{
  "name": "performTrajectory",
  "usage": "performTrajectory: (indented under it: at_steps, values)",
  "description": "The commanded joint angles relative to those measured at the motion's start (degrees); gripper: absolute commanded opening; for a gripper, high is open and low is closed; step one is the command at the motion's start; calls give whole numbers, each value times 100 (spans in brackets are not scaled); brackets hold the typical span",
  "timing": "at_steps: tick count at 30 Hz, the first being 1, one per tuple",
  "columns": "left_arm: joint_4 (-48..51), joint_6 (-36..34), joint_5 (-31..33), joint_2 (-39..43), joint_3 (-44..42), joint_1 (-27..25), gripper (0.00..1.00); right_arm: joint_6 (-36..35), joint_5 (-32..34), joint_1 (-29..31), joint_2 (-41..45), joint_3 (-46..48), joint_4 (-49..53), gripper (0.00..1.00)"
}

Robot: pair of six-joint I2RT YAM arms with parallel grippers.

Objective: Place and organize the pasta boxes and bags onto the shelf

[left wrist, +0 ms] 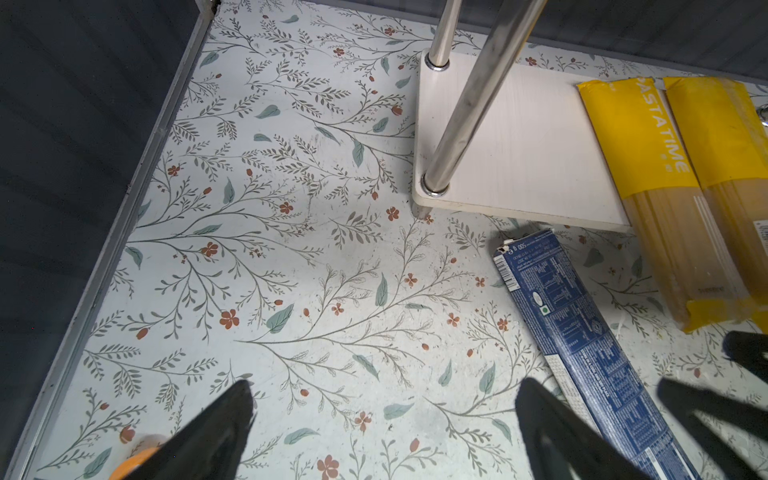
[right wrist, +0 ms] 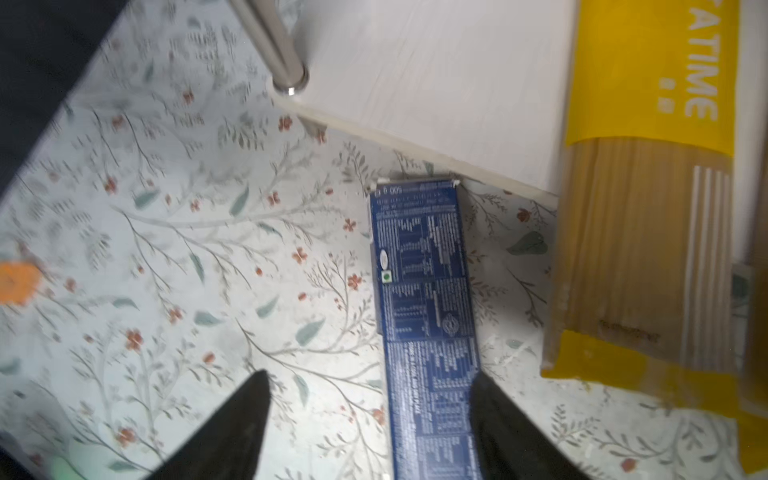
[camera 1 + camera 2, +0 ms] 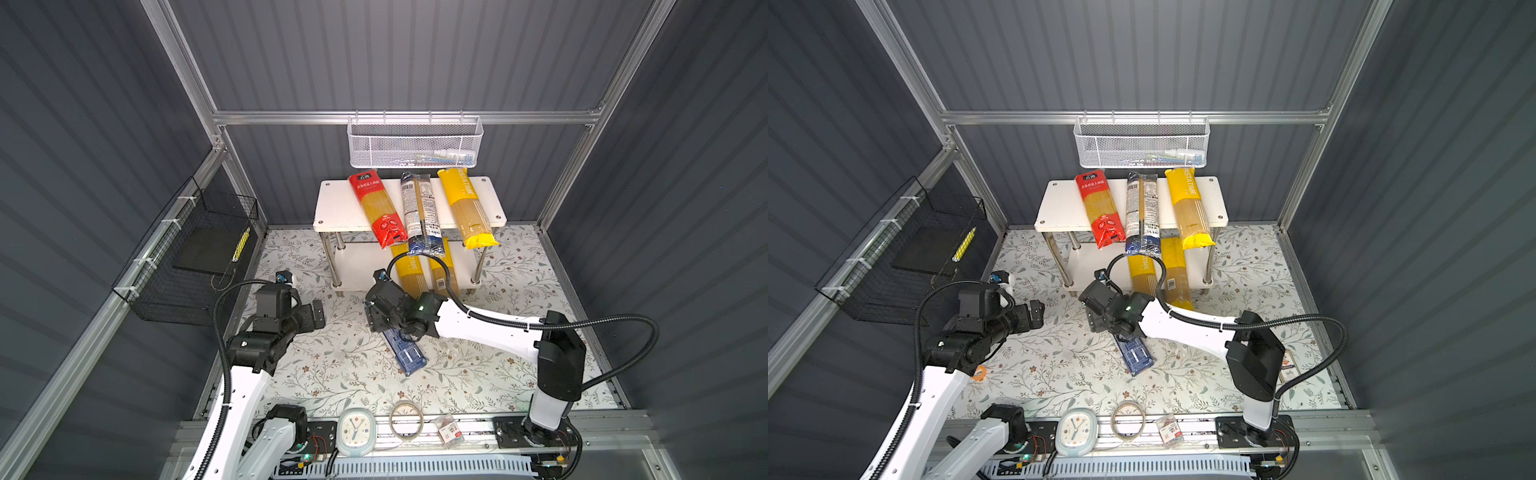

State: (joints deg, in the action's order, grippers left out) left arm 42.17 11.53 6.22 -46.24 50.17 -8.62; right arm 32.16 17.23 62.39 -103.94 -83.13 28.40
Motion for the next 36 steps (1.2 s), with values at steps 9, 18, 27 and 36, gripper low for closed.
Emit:
performTrajectory:
  at_steps: [9, 18, 27, 36]
  values:
    - [-42, -100, -77, 30, -60, 27, 100, -187, -191, 72, -437, 444, 676, 99]
    - [-47, -100, -118, -7, -56, 27, 100, -138, -448, -84, -819, 696, 238, 99]
    - [-67, -105, -201, -40, -67, 27, 100, -193, -492, -122, -1133, 673, 145, 99]
    - [-155, -171, -634, -103, -95, 27, 100, -410, -25, -170, -1042, 493, 674, 99]
